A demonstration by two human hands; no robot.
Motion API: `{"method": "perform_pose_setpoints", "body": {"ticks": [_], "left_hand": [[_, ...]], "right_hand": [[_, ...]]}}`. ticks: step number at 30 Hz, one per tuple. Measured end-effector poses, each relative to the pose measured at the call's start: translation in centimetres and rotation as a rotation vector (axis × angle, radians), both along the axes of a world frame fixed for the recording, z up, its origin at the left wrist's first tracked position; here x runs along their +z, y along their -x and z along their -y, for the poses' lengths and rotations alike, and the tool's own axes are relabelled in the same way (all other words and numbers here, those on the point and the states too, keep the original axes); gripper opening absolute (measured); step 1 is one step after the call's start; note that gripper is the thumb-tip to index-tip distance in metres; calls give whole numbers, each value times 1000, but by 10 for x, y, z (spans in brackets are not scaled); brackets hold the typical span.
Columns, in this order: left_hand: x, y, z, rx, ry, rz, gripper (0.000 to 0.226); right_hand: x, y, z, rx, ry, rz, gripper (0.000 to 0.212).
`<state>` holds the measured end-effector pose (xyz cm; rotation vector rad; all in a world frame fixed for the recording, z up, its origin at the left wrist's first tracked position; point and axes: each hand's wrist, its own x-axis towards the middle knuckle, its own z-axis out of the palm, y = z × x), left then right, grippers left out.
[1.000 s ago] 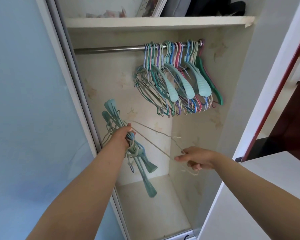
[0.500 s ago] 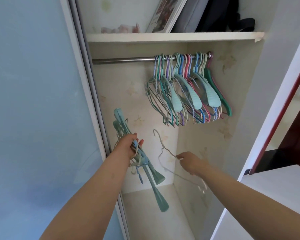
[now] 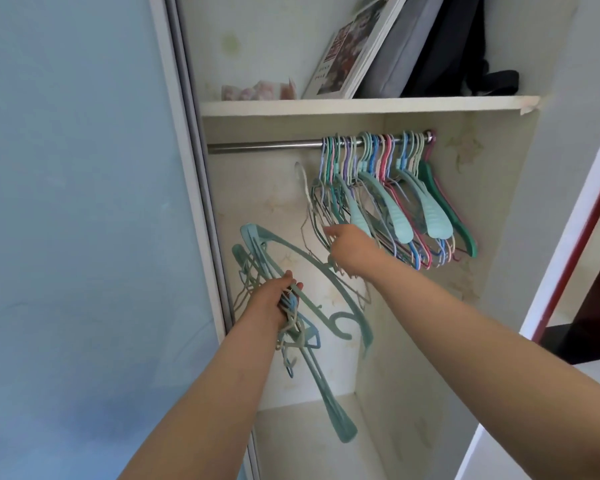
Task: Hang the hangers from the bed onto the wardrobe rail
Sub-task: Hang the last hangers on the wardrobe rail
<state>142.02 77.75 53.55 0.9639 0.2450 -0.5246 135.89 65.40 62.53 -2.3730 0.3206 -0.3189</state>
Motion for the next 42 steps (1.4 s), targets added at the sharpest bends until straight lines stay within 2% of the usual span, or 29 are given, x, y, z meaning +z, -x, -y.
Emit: {"method": "perform_pose_setpoints", "body": {"ticks": [1,5,9,13,16,21,24,30,33,35,37,39,40,41,42], "left_hand": [[3,-1,1,5,5,31,26],[6,-16,0,46,-2,103,24],[8,-25,-5,139,-42,115,6],[15,-31,-4,189,10,136,12],[21,-34,-1,261,88,101,6],[24,-37,1,304,46,99,17],[19,-39,-1,306,42,84,15],[3,-38,2,290,36,56,5],[-3,-36,2,302,60,32,5],[-5,-35,2,311,97,22,8],[-6,-34,1,318,149,8,12],[-7,-34,0,306,172,5,15],[-8,-32,0,301,181,0,15],[-9,-33,-1,293,183,-6,15],[-10,-33,-1,289,188,-14,15]], "right_hand": [[8,-3,2,-12,11,13,60],[27,-8,5,-7,15,58,61],[31,-14,3,-24,19,67,63],[32,-21,3,-14,50,119,64],[40,-31,5,-38,122,152,58],[42,-64,15,-28,177,-5,41],[33,-75,22,-57,199,-16,39],[7,-63,30,-138,352,-54,63],[-17,-49,33,-158,405,-39,62],[-35,-36,32,-207,545,56,59],[-54,-20,29,-270,758,314,50],[-70,-4,26,-271,825,557,31],[-75,4,25,-251,813,553,24],[-78,12,23,-239,782,445,26],[-81,17,22,-241,743,257,36]]}}
